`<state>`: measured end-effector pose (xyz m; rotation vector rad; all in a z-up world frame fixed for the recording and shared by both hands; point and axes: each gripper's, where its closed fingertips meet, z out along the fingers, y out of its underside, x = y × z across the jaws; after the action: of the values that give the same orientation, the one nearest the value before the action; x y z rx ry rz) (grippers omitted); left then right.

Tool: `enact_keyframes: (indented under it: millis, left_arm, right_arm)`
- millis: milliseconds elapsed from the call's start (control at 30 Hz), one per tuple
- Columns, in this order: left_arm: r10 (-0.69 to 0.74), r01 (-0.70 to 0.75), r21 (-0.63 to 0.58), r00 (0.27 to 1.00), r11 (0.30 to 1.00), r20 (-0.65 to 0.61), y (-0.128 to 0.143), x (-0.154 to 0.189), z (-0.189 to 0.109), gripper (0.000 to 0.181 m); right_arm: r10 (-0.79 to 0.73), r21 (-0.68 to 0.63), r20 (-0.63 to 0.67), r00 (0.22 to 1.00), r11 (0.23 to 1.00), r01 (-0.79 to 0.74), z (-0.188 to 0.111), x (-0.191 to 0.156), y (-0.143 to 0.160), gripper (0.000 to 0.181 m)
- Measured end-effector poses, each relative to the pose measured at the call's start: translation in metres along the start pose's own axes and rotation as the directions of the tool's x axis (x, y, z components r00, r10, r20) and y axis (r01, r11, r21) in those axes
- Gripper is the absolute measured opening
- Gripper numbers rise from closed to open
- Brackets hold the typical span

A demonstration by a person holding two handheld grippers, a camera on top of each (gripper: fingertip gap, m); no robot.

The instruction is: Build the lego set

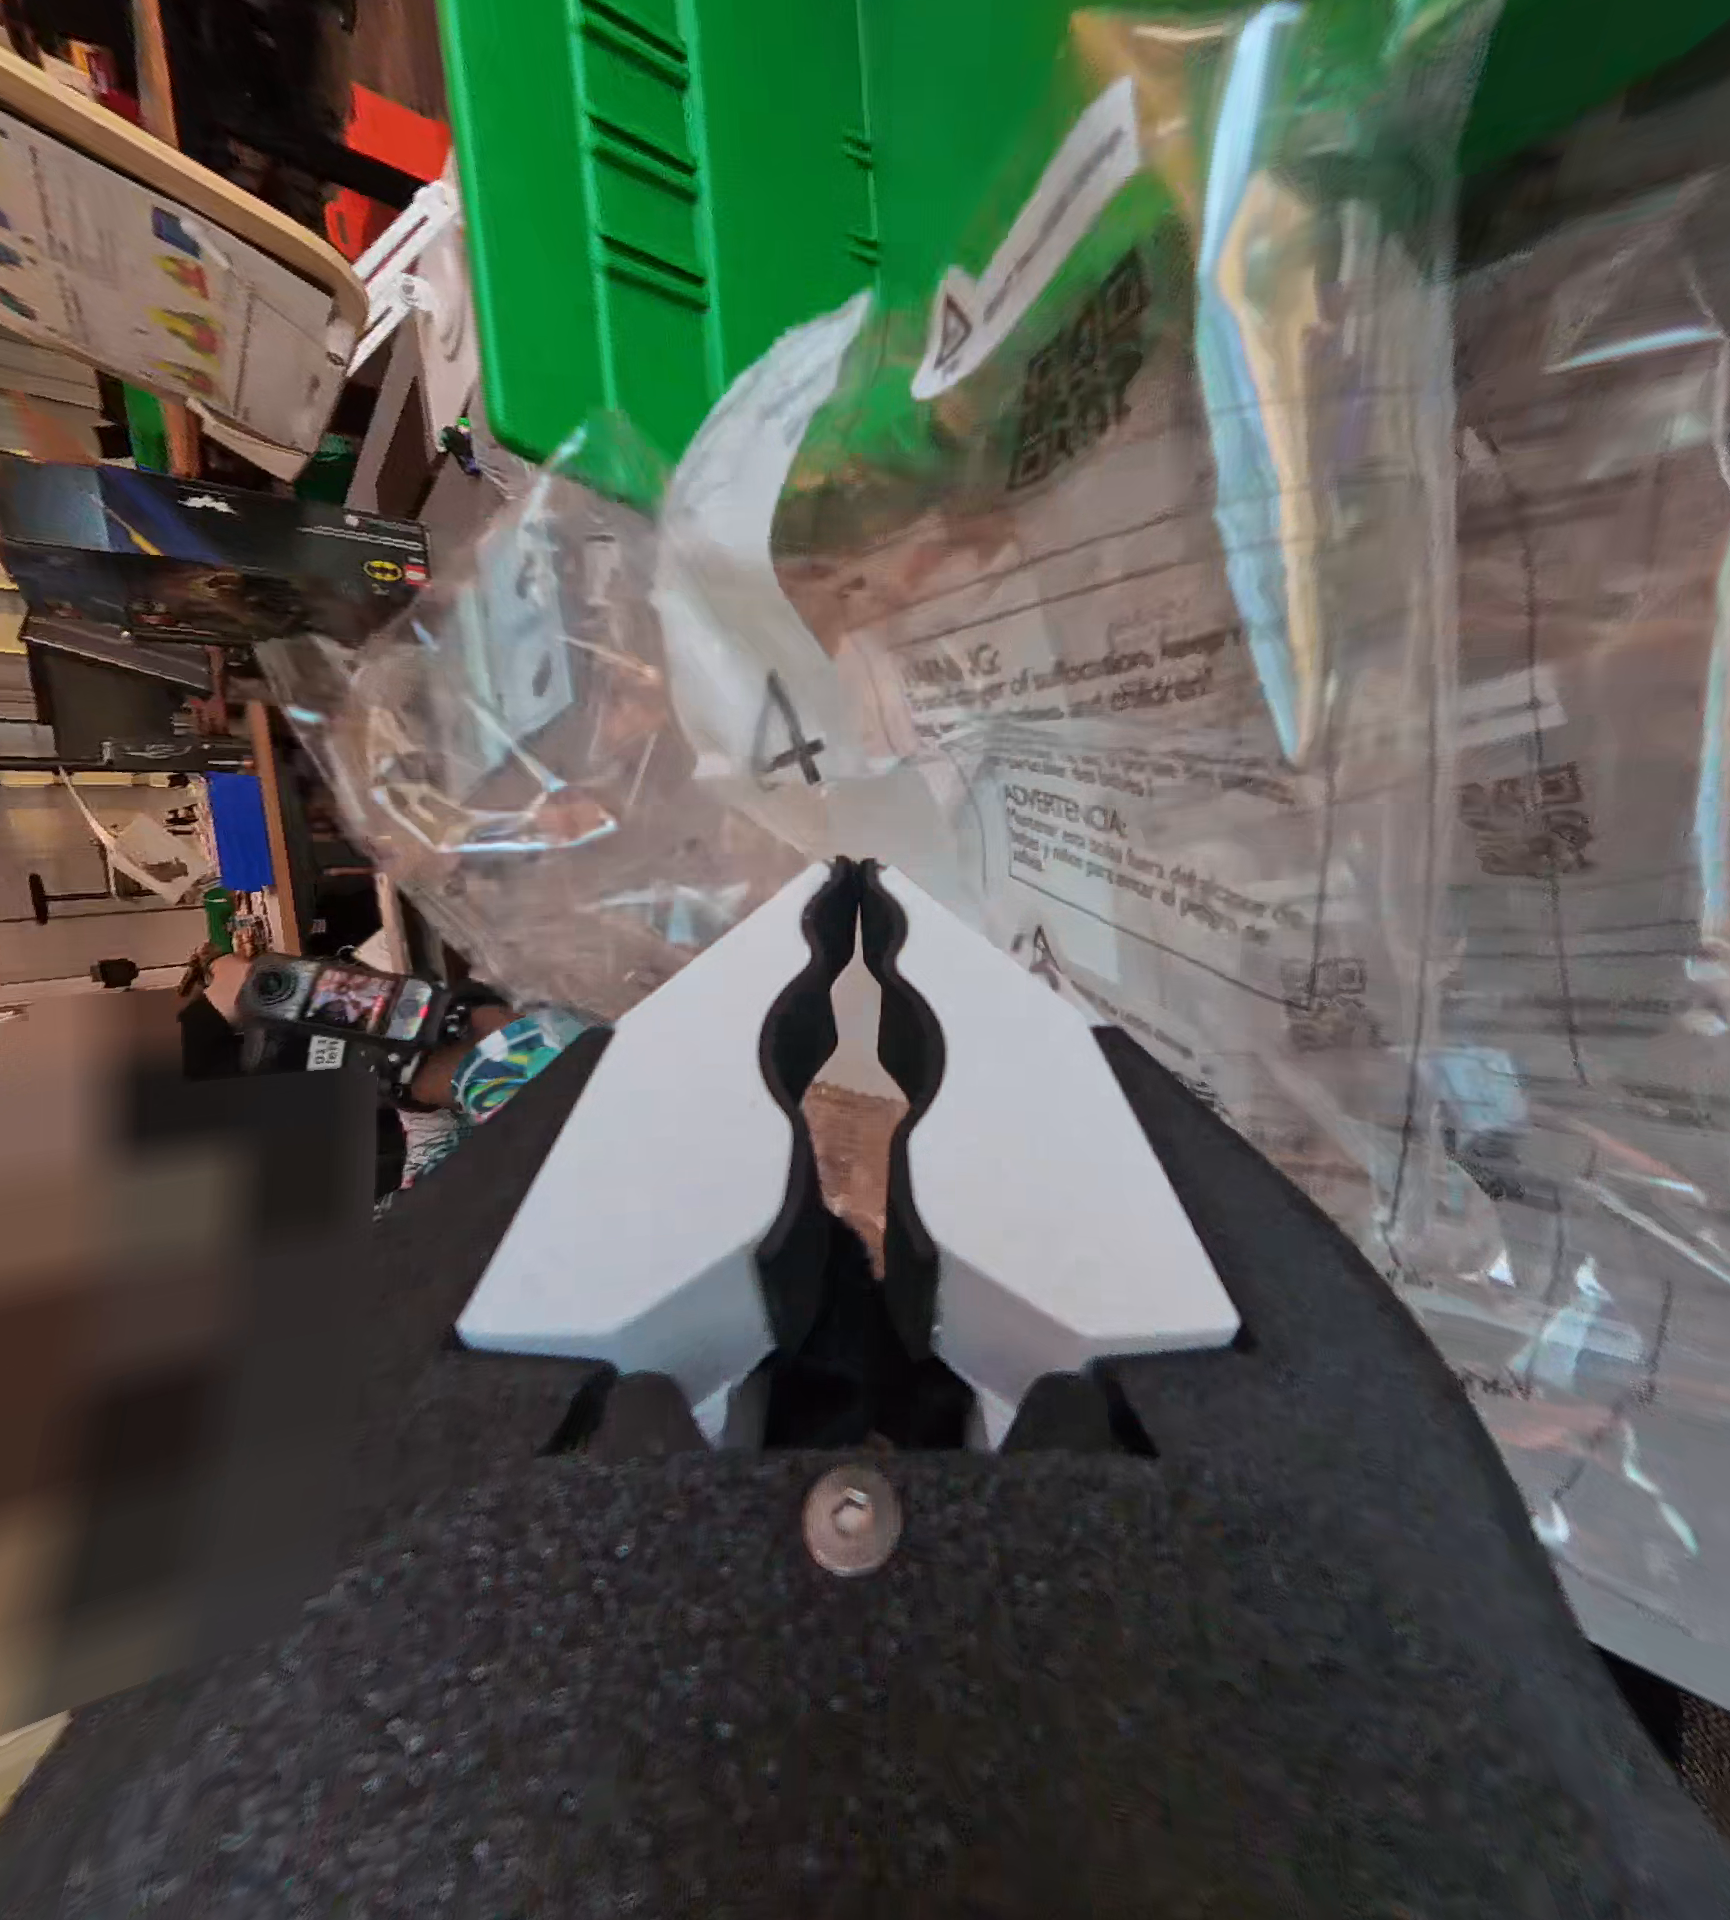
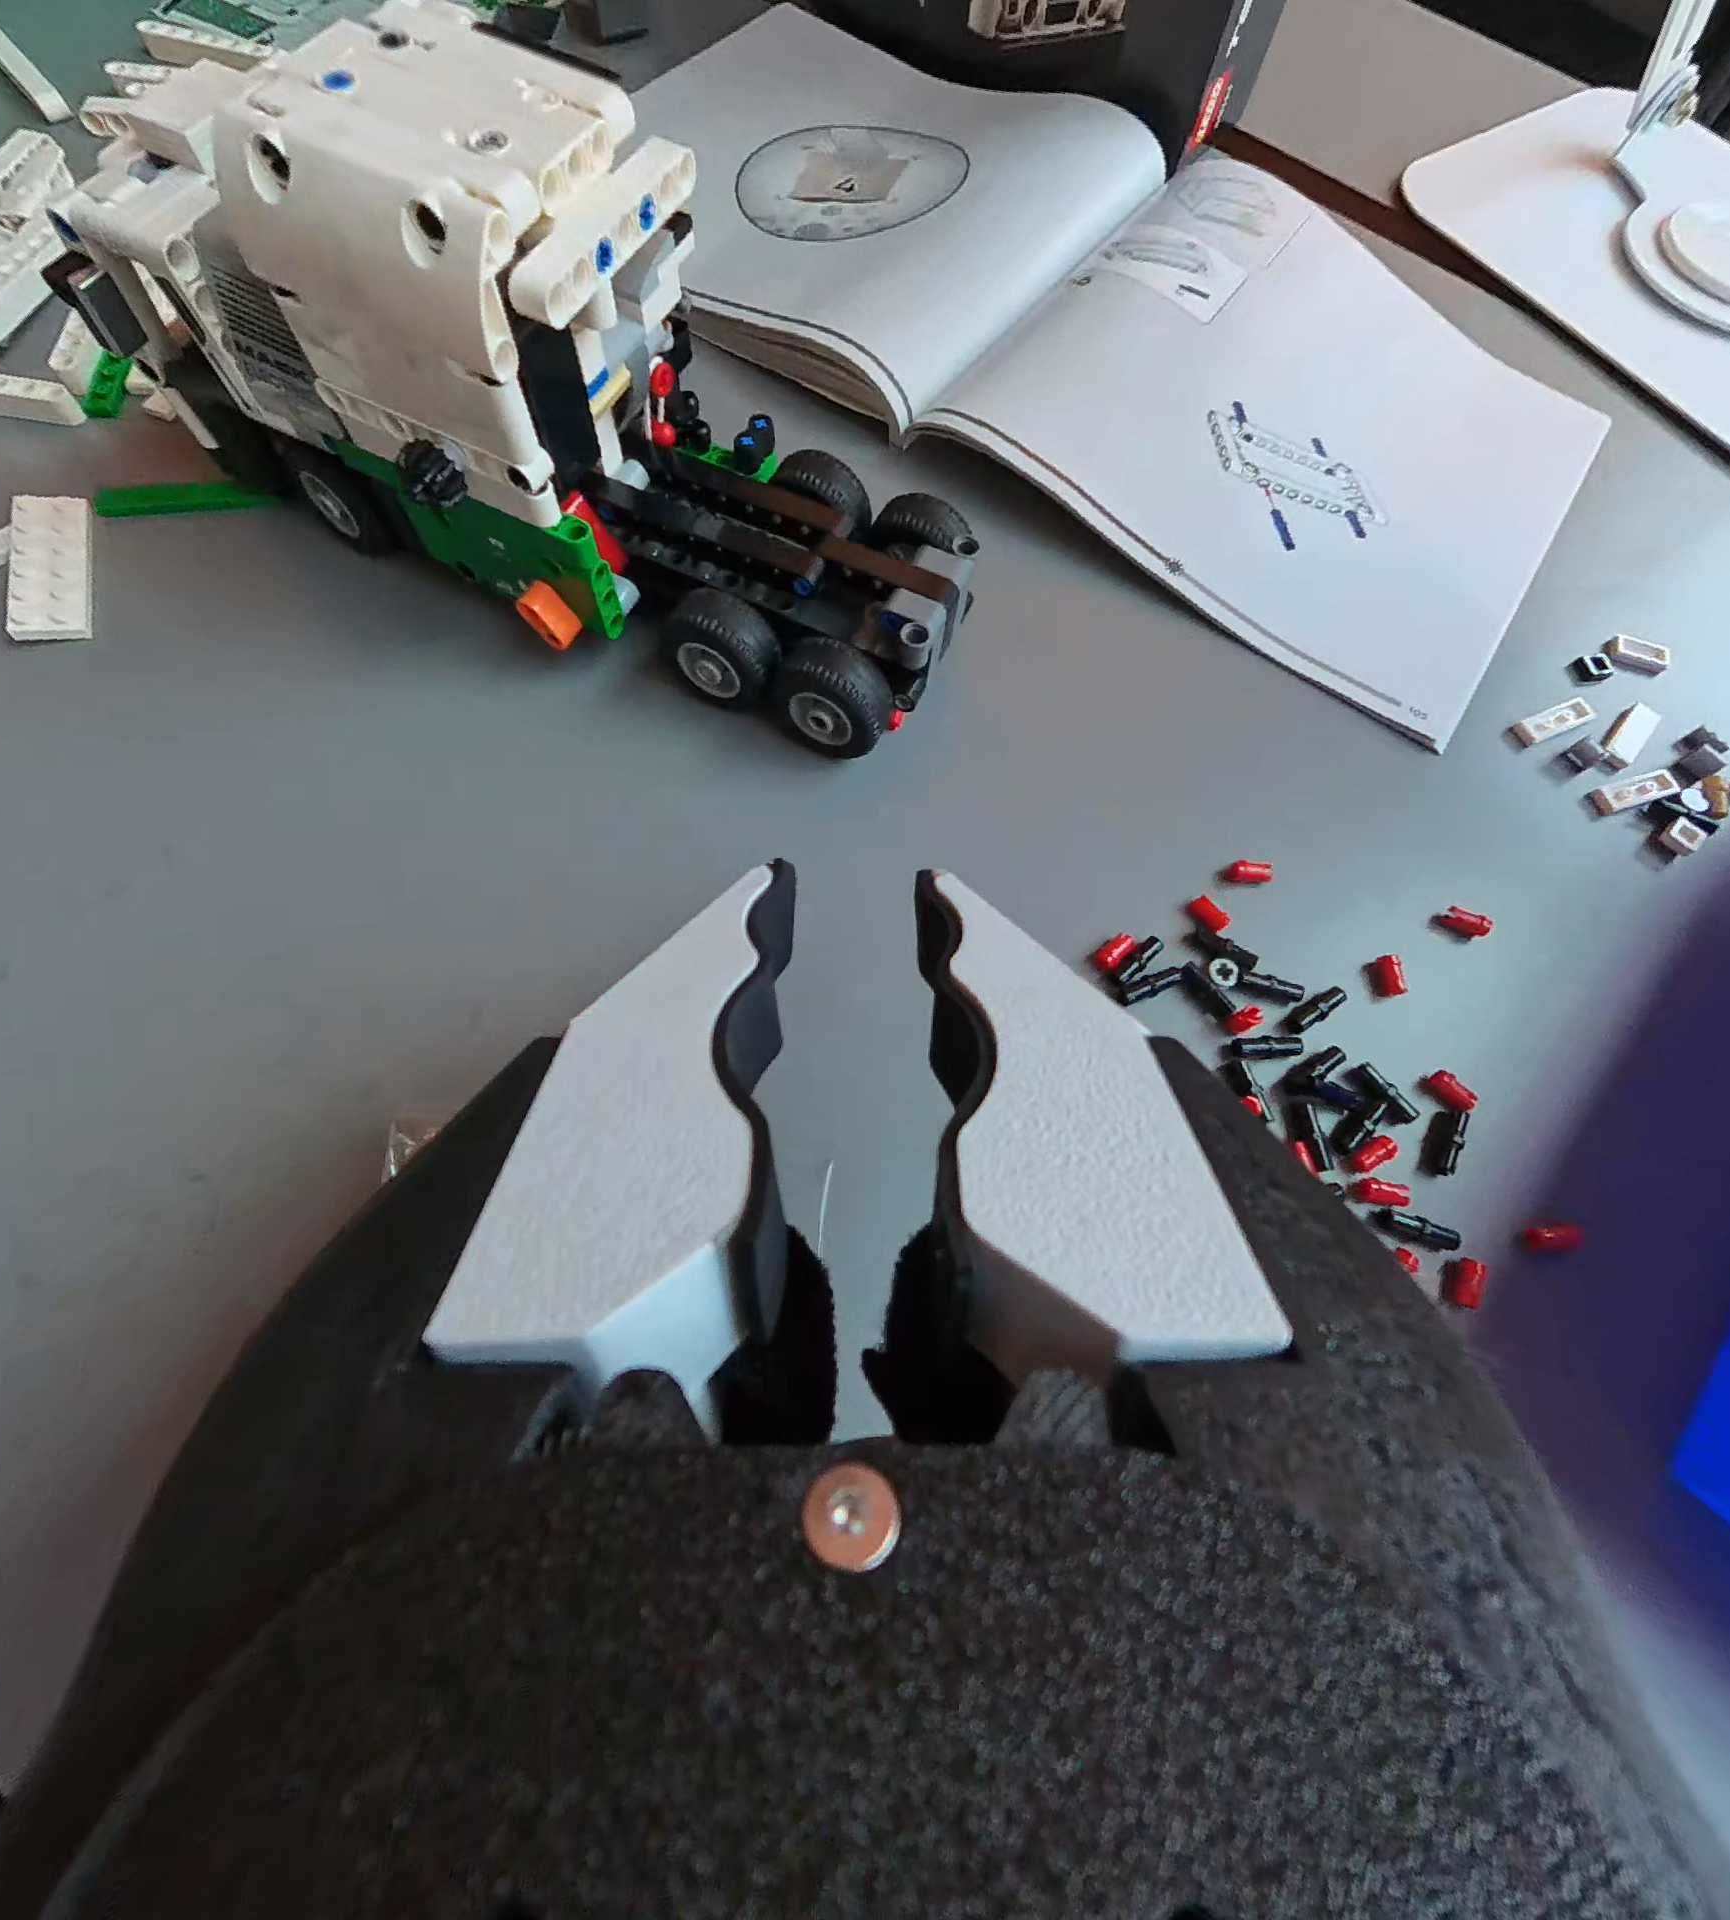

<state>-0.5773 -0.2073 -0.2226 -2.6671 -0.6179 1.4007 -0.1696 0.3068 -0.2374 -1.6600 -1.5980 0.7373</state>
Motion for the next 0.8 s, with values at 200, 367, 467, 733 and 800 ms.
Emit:
enact_keyframes:
  millis: [200, 367, 467, 733, 800]
  left_arm:
    - [-0.064, 0.067, 0.085, 0.997, 0.994, -0.039, -0.002, 0.008, -0.017, 0.001]
    - [-0.152, 0.155, 0.188, 0.988, 0.970, -0.030, -0.015, -0.010, -0.044, 0.002]
    - [-0.212, 0.198, 0.263, 0.977, 0.944, 0.028, -0.025, -0.029, -0.058, 0.000]
    - [-0.088, 0.111, 0.419, 0.993, 0.901, -0.074, -0.112, -0.036, -0.075, 0.000]
    - [-0.003, 0.079, 0.388, 0.981, 0.918, -0.194, -0.124, -0.011, -0.058, 0.000]
  right_arm:
    - [0.086, 0.038, 0.046, 0.995, 0.995, -0.087, -0.007, 0.002, -0.002, 0.022]
    - [0.096, 0.035, 0.046, 0.994, 0.995, -0.097, -0.008, 0.005, 0.000, 0.023]
    - [0.087, 0.041, 0.048, 0.995, 0.995, -0.089, -0.010, 0.004, -0.003, 0.023]
    - [0.073, 0.046, 0.040, 0.997, 0.996, -0.074, -0.015, 0.005, -0.005, 0.023]
    - [0.076, 0.039, 0.040, 0.996, 0.996, -0.078, -0.015, 0.005, -0.003, 0.023]
